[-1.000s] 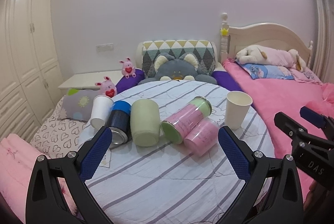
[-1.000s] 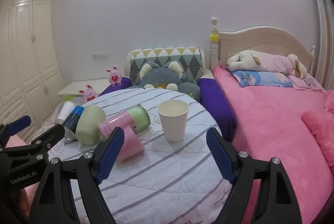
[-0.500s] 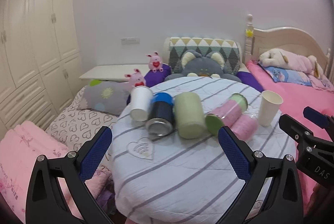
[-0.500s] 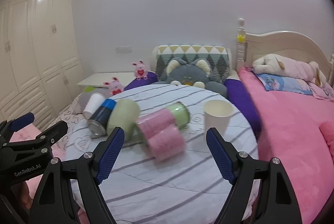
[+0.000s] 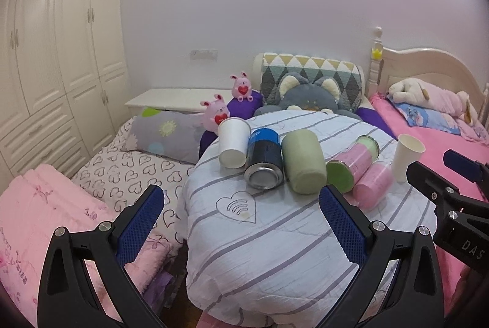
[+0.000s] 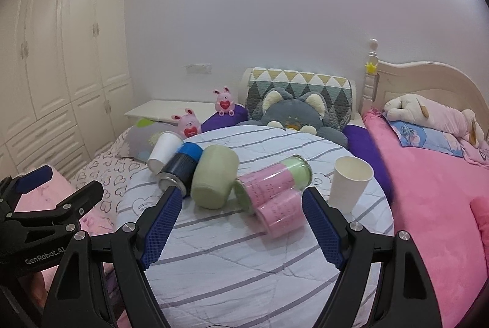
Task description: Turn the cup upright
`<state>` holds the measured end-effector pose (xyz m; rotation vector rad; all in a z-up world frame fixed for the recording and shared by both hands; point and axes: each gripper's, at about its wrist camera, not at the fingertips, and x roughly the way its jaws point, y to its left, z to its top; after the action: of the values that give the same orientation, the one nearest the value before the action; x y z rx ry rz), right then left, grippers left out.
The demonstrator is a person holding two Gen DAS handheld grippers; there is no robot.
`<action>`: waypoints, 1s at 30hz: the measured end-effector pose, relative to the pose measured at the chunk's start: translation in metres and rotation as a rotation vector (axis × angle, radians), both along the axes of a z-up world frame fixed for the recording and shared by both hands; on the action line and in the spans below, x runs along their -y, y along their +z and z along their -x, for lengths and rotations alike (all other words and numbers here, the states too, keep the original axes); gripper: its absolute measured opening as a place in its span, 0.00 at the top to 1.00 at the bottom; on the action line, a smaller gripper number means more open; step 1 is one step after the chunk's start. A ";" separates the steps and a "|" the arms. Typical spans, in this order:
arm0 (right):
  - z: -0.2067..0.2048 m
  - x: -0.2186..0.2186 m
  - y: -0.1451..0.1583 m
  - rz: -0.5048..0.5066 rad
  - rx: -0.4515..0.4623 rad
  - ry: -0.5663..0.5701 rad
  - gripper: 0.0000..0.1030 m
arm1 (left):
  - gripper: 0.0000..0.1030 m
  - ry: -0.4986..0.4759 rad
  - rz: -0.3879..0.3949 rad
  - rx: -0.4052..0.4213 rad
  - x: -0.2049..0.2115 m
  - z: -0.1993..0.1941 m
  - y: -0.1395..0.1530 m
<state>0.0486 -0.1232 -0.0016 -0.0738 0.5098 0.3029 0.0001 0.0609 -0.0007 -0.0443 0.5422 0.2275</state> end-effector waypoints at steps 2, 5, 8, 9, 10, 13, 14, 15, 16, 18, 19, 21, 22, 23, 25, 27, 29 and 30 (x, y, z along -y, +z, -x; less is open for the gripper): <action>0.002 -0.003 -0.001 0.005 -0.003 0.008 0.20 | 0.00 0.001 0.004 -0.003 -0.001 0.001 -0.001; 0.002 -0.005 -0.002 0.015 -0.006 0.008 0.20 | 0.00 -0.008 0.003 -0.004 0.001 0.001 -0.001; 0.005 -0.002 0.000 0.012 0.000 -0.001 0.20 | 0.00 -0.024 0.002 0.017 0.006 0.002 0.002; 0.006 -0.001 0.001 0.010 0.007 -0.005 0.20 | 0.00 -0.029 -0.001 0.025 0.009 0.003 0.003; 0.007 0.001 0.002 0.008 0.015 -0.011 0.20 | 0.00 -0.036 -0.002 0.036 0.011 0.004 0.005; 0.014 0.007 0.006 0.001 0.065 -0.032 0.20 | 0.00 -0.057 -0.005 0.087 0.018 0.007 0.010; 0.017 0.011 0.007 -0.003 0.090 -0.040 0.20 | 0.00 -0.066 -0.006 0.107 0.021 0.008 0.011; 0.022 0.015 0.009 -0.008 0.121 -0.051 0.20 | 0.00 -0.072 -0.007 0.117 0.023 0.008 0.013; 0.026 0.018 0.010 -0.011 0.147 -0.062 0.20 | 0.00 -0.087 -0.006 0.129 0.026 0.009 0.014; 0.033 0.024 0.012 -0.004 0.203 -0.096 0.20 | 0.00 -0.111 -0.004 0.155 0.032 0.010 0.016; 0.035 0.026 0.012 0.000 0.226 -0.111 0.20 | 0.00 -0.120 -0.008 0.163 0.035 0.010 0.017; 0.040 0.030 0.013 0.008 0.269 -0.136 0.20 | 0.00 -0.133 -0.019 0.165 0.041 0.009 0.018; 0.042 0.032 0.013 0.008 0.286 -0.151 0.20 | 0.00 -0.140 -0.024 0.162 0.045 0.007 0.017; 0.041 0.034 0.014 0.006 0.293 -0.159 0.20 | 0.00 -0.144 -0.026 0.160 0.046 0.007 0.017; 0.039 0.037 0.015 0.000 0.295 -0.166 0.20 | 0.00 -0.150 -0.029 0.156 0.050 0.004 0.016; 0.036 0.040 0.014 -0.003 0.286 -0.173 0.20 | 0.00 -0.153 -0.039 0.152 0.054 0.002 0.015; 0.033 0.042 0.013 -0.005 0.282 -0.180 0.20 | 0.00 -0.151 -0.046 0.148 0.057 0.000 0.014; 0.033 0.044 0.012 -0.007 0.277 -0.181 0.20 | 0.00 -0.149 -0.046 0.145 0.058 -0.002 0.014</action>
<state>0.0160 -0.1670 0.0106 -0.0614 0.2378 0.1137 0.0018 0.0029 0.0135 0.0245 0.3933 0.0900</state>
